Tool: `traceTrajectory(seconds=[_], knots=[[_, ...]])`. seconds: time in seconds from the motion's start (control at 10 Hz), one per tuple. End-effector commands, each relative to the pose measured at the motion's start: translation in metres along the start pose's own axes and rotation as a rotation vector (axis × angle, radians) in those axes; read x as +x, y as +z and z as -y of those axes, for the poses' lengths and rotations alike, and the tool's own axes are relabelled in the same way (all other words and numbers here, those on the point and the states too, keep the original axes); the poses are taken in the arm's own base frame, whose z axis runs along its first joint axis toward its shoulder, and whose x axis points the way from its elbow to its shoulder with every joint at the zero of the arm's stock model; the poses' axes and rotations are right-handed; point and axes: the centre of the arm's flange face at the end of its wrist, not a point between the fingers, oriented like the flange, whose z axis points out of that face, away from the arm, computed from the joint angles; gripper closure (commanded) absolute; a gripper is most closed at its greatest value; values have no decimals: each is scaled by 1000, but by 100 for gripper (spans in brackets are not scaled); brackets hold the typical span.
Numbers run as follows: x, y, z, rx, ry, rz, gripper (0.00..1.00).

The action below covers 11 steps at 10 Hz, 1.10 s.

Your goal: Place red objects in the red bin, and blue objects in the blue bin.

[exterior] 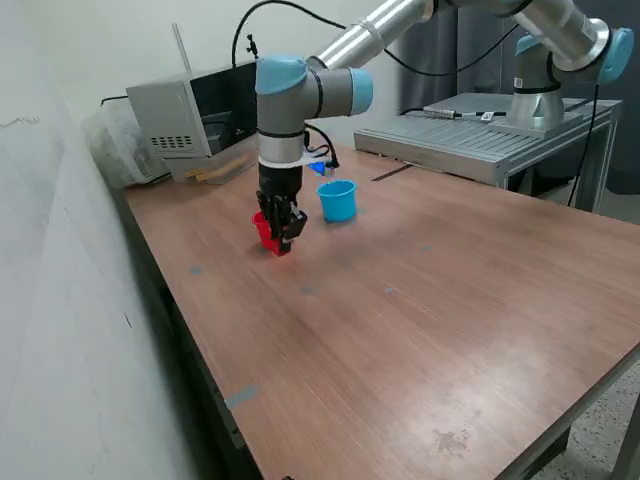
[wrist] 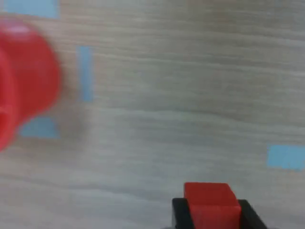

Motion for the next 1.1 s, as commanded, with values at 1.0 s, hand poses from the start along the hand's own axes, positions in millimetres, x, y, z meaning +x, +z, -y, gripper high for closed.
traceTrajectory(seconds=[1.0], knots=[[-131,-63,41,85,59,18,100]])
